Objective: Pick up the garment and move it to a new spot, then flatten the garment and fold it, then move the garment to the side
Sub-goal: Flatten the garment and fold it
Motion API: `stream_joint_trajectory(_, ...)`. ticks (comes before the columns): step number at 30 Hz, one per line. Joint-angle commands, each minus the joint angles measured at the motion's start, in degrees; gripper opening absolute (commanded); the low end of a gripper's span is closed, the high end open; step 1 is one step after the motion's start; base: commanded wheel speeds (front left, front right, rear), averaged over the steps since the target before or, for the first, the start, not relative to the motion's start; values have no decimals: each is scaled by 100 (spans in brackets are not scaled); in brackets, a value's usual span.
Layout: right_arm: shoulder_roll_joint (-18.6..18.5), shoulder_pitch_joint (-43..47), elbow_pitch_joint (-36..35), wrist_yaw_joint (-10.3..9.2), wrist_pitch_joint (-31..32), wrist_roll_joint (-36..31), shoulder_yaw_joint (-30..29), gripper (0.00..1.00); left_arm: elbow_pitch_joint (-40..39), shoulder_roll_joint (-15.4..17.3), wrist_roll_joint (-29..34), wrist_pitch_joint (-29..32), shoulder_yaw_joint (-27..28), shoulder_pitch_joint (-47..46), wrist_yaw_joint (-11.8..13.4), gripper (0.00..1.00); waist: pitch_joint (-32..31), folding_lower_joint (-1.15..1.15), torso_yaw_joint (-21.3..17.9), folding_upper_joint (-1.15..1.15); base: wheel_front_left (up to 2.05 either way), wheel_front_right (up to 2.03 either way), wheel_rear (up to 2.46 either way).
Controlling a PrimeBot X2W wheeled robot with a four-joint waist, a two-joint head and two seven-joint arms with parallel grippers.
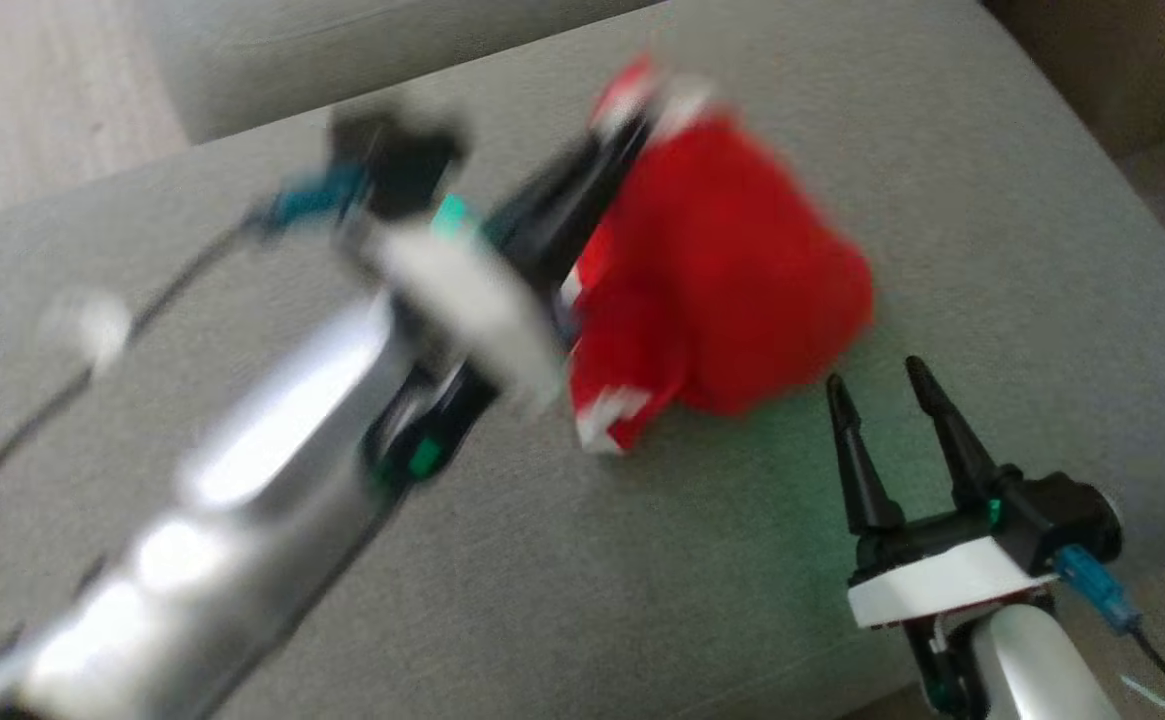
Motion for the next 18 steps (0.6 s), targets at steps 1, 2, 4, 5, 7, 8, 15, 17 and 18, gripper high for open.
stream_joint_trajectory(1,-15,-32,-238,39,-22,-52,65,100,-308,388,-132,33,174,268,45,0,67,0,151,0,0,0,0)
stream_joint_trajectory(2,-15,-26,-279,39,-22,-80,12,100,-507,602,-239,48,181,606,123,0,93,0,225,0,0,0,0)
stream_joint_trajectory(4,-15,-6,-363,39,-22,-138,-119,100,-915,1031,-400,34,183,1298,327,0,141,0,396,0,0,0,0)
stream_joint_trajectory(5,-15,6,-392,39,-22,-166,-174,100,-1108,1226,-475,5,190,1634,444,0,165,0,491,0,0,0,0)
stream_joint_trajectory(7,-15,22,-401,39,-22,-227,-261,100,-1450,1588,-574,-98,232,2200,657,0,213,0,702,0,0,0,0)
stream_joint_trajectory(8,-28,22,-402,39,-22,-260,-307,100,-1583,1744,-593,-152,257,2416,755,0,236,0,828,0,0,0,0)
stream_joint_trajectory(15,-467,-277,-78,39,-22,-14,-141,100,-1715,2475,-392,-339,381,2939,1125,0,276,0,1475,0,0,0,0)
stream_joint_trajectory(17,-686,-500,142,39,-22,207,27,100,-1637,2548,-278,-388,408,2916,1214,0,290,0,1606,0,0,0,0)
stream_joint_trajectory(18,-803,-631,283,39,-22,345,132,100,-1587,2599,-157,-411,401,2874,1259,0,298,0,1662,0,0,0,0)
